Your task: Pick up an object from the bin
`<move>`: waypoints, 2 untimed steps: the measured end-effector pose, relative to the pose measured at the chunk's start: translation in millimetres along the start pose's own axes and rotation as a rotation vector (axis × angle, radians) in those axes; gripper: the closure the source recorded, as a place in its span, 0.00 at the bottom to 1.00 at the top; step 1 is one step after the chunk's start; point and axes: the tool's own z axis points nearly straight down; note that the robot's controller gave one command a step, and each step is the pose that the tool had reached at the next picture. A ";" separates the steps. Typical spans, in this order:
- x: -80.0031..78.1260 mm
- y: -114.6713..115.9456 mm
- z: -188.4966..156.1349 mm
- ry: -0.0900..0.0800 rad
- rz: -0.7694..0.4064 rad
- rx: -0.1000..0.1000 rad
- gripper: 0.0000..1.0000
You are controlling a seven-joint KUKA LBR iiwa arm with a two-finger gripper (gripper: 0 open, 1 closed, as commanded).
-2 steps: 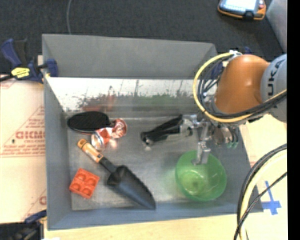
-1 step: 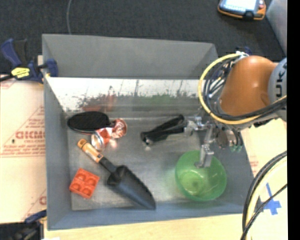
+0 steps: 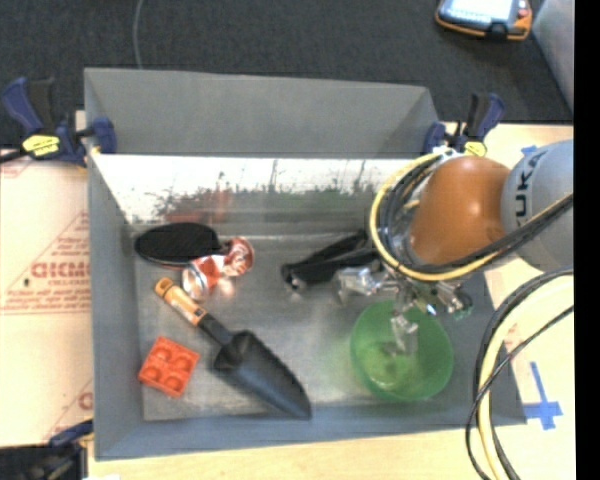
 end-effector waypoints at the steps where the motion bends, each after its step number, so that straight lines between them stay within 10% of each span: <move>1: 14.3 -7.2 -13.3 -0.011 0.140 0.011 1.00; 2: 14.2 -7.2 -13.3 -0.011 0.139 0.011 1.00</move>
Offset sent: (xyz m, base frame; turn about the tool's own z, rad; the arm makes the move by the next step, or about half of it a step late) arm 0.0000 0.0000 0.0000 0.0000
